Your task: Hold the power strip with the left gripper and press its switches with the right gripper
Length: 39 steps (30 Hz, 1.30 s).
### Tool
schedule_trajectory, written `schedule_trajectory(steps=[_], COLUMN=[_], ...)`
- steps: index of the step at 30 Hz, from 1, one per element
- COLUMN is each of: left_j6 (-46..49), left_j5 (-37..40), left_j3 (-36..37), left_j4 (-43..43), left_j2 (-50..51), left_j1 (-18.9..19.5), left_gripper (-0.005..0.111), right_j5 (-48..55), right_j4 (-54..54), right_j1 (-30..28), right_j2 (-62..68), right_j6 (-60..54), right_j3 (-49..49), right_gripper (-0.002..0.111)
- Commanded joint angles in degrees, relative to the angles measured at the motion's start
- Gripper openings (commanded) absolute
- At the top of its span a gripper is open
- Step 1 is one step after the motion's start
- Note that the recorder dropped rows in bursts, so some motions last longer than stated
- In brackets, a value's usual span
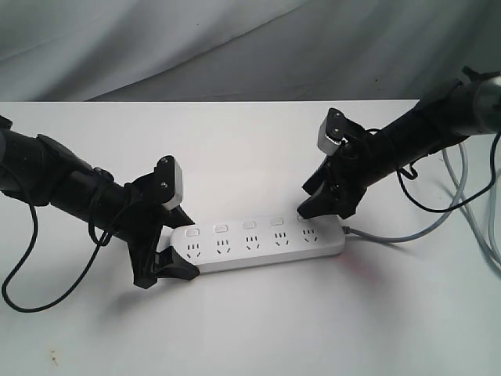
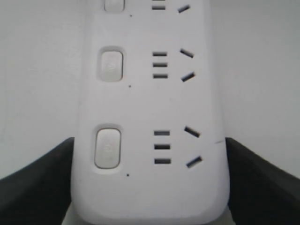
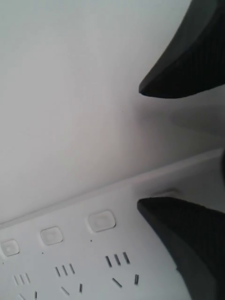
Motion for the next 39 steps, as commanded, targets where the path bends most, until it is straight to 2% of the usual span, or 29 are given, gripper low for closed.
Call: schedule_trajectory(steps=[1, 4, 7, 13, 15, 18, 27, 29, 31, 37, 39], left_j6=[0.34, 0.34, 0.34, 0.34, 0.34, 0.34, 0.34, 0.34, 0.34, 0.34, 0.34], left_j5=[0.12, 0.12, 0.12, 0.12, 0.12, 0.12, 0.12, 0.12, 0.12, 0.12, 0.12], left_j3=[-0.24, -0.24, -0.24, -0.24, -0.24, -0.24, -0.24, -0.24, -0.24, -0.24, -0.24], left_j4=[-0.14, -0.14, -0.14, -0.14, -0.14, -0.14, -0.14, -0.14, -0.14, -0.14, -0.14], left_j2=[-0.17, -0.17, -0.17, -0.17, -0.17, -0.17, -0.17, -0.17, -0.17, -0.17, -0.17], left_j1=[-0.20, -0.20, -0.20, -0.20, -0.20, -0.20, -0.20, -0.20, -0.20, -0.20, -0.20], left_gripper=[0.000, 0.000, 0.000, 0.000, 0.000, 0.000, 0.000, 0.000, 0.000, 0.000, 0.000], right_j5=[-2.63, -3.57, -2.19, -3.92, -8.29, -17.86, -19.43, -16.40, -13.89, -8.77, -8.77], right_j4=[-6.97, -8.02, -3.82, 0.15, 0.34, 0.10, -0.02, -1.77, -2.03, -2.28, -2.28], right_j1=[1.83, 2.77, 2.54, 2.53, 2.53, 2.53, 2.53, 2.53, 2.53, 2.53, 2.53], right_j2=[2.84, 3.11, 1.31, -13.08, -18.19, -26.21, -38.05, -41.50, -43.81, -51.78, -54.46], right_j6=[1.18, 2.44, 2.12, 3.40, 6.55, 19.14, 37.65, 39.38, 40.91, 45.43, 46.11], right_j3=[0.24, 0.24, 0.12, -0.14, -0.14, -0.14, -0.14, -0.14, -0.14, -0.14, -0.14], right_gripper=[0.057, 0.057, 0.057, 0.057, 0.057, 0.057, 0.057, 0.056, 0.048, 0.001, 0.000])
